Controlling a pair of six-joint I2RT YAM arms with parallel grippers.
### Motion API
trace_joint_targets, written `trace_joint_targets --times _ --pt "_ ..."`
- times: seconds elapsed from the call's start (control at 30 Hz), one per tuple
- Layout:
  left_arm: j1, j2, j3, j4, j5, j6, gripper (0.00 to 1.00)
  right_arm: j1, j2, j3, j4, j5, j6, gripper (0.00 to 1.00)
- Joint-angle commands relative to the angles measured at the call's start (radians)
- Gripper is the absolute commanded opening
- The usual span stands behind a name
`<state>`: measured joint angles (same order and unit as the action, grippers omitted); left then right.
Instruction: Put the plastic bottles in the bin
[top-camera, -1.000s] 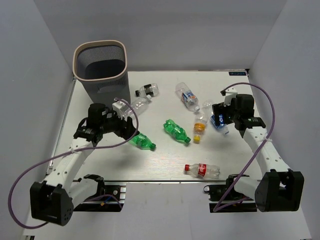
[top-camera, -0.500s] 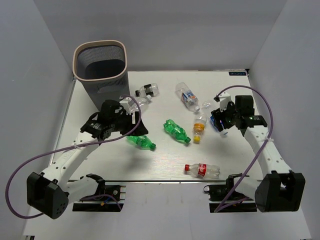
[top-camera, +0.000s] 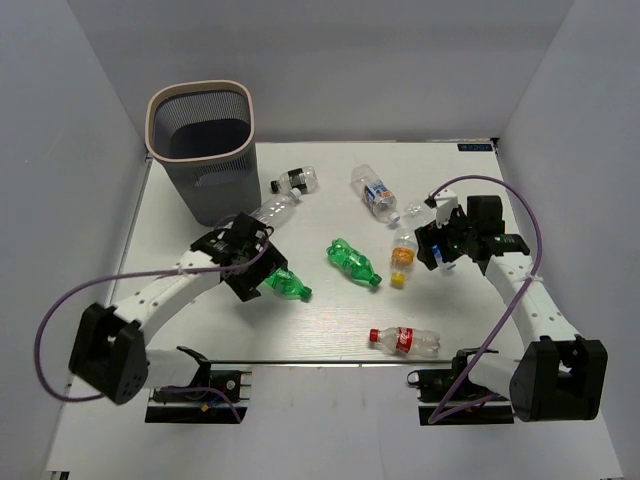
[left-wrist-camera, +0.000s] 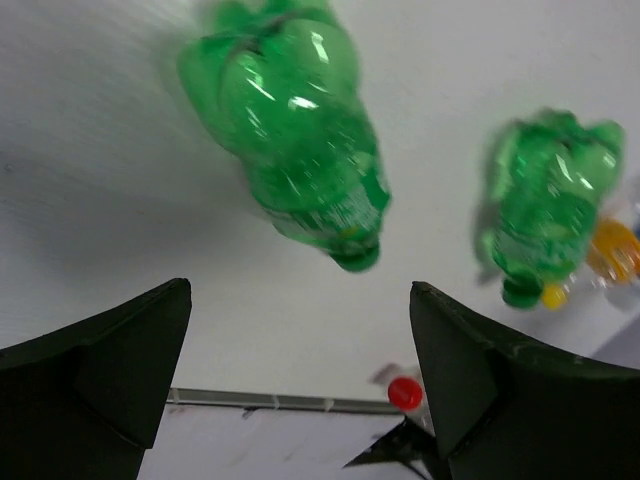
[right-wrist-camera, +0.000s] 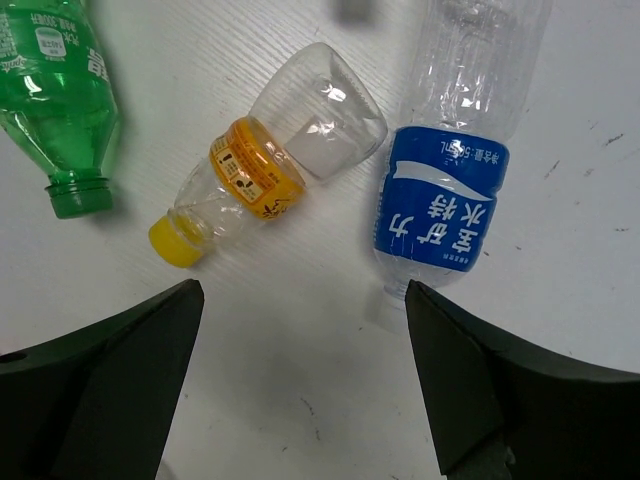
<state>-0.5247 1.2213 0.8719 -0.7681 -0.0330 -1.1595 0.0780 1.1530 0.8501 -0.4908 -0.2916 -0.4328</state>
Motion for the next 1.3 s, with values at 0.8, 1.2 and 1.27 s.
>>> trace_joint_targets --times 0.8,1.2,1.27 --pt "-0.118 0.291 0.053 0.282 -0.144 0.068 0.34 0.025 0.023 0.119 -0.145 -0.453 -0.145 0.67" --pt "-0.238 0.202 0.531 0.250 -0.005 0.693 0.06 0.200 0.342 0.375 -0.152 -0.460 0.074 0.80" --pt "-0.209 0.202 0.659 0.237 -0.054 0.770 0.06 0.209 0.375 0.395 -0.150 -0.417 0.124 0.85"
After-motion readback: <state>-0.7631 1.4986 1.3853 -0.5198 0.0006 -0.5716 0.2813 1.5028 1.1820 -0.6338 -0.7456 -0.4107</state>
